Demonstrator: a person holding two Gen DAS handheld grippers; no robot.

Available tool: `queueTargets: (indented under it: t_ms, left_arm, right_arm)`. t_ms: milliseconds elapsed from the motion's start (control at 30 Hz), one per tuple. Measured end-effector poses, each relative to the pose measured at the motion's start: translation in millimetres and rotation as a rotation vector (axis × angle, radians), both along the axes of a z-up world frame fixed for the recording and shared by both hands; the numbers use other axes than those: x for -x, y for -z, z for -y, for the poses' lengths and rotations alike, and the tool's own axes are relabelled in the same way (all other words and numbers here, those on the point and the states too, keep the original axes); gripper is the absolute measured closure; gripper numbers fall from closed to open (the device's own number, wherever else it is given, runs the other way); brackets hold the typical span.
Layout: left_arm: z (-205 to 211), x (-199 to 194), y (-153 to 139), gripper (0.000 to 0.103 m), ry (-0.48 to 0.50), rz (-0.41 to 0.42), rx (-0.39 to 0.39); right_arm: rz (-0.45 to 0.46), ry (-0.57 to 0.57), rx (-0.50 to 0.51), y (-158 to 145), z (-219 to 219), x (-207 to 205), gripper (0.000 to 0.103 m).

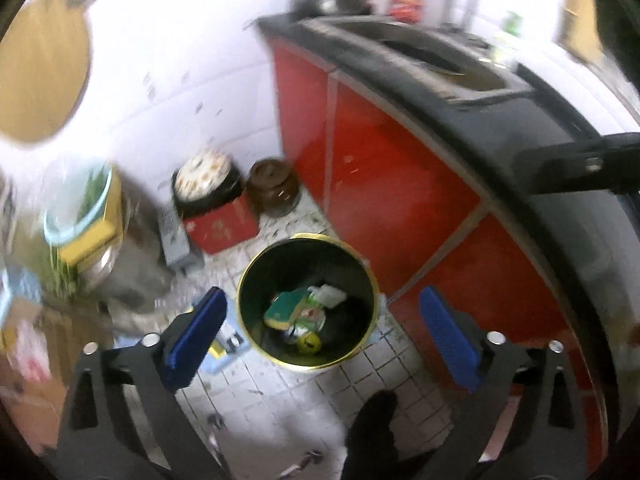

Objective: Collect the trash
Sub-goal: 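Swing both tools back over the countertop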

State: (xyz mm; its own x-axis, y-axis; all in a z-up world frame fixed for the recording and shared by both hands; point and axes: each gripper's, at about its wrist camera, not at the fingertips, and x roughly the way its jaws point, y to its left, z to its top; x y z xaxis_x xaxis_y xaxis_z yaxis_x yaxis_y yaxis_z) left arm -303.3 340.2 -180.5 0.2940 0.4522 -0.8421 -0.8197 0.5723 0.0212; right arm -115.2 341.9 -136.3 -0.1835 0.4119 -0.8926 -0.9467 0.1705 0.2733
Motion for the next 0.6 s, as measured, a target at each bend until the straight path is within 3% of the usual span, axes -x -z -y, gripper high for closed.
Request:
queueTargets:
  t_ms: [167,267,467,600]
  left_arm:
    - [42.7,-68.4,-45.7,0.007,0.215,0.020,-0.027]
    - [80.0,-121.8,-68.3,0.007,0.404,0.045,-0.047]
    - [186.8,-220.9,-99.8,0.007,0.829,0.107,-0.081]
    - [261.9,-263.5,-110.3,0.007,1.045,0.149,-0.045]
  right_arm:
    - [0.099,0.214,-0.070,-64.1,107.6,-55.6,0.007]
    - [0.166,0.372,-0.101,-90.7,178.7,-84.0,0.007]
    - [0.244,0.709,-0.122,-119.2,321.8,-122.6,0.007]
    - [0.305,0.930,-0.095,-128.4,421.8,-132.1,0.007]
